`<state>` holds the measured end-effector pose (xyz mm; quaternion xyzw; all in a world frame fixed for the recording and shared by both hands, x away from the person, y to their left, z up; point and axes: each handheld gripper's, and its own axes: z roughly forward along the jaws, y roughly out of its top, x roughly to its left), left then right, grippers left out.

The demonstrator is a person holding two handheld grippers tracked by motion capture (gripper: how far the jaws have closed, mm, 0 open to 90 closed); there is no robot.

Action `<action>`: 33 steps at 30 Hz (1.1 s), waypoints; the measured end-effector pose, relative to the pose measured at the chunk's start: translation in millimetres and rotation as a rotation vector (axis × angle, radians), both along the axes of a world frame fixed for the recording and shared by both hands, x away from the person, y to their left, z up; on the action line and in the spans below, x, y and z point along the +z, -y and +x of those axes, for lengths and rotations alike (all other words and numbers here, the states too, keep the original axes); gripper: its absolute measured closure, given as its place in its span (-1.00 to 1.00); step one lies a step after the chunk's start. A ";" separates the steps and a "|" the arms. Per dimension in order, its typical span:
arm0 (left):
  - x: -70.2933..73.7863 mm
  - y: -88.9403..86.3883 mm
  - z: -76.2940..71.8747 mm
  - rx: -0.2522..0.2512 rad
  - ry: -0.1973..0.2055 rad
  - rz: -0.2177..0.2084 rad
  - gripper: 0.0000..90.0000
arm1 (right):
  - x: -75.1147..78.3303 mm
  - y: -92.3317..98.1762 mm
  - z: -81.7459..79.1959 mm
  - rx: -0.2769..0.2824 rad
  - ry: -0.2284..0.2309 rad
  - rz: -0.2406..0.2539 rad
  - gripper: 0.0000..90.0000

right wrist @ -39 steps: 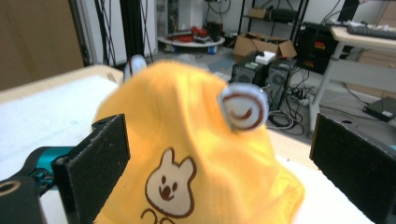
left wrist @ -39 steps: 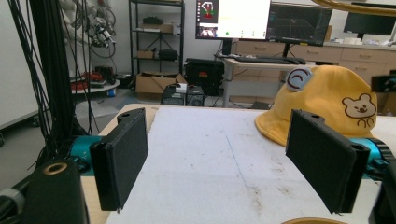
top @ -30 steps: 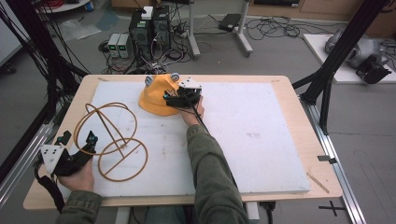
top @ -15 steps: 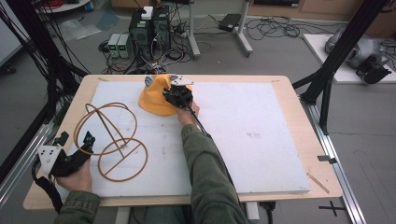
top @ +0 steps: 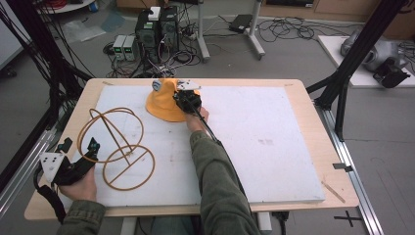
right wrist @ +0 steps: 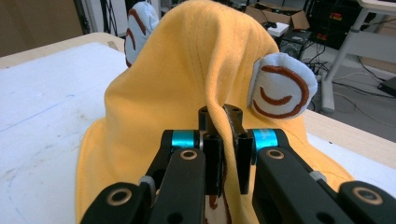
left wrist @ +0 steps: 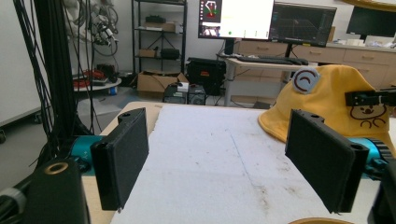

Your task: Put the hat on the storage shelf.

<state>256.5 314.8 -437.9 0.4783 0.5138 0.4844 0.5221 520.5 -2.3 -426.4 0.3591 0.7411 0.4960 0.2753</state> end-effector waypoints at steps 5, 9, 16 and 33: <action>-0.1 1.1 0.7 -0.003 0.000 0.000 -0.52 | 8.4 0.8 -5.5 0.002 0.017 0.010 0.95; -0.3 1.0 0.7 -0.003 -0.004 0.004 -0.52 | 22.0 4.7 -12.1 0.000 0.039 0.036 0.95; 0.1 1.1 -0.2 -0.001 -0.002 0.007 -0.52 | 51.9 15.7 -25.6 0.008 0.102 0.083 0.95; 0.2 8.6 -4.1 0.000 0.002 0.015 -0.51 | 134.9 51.2 -86.4 0.004 0.320 0.255 0.94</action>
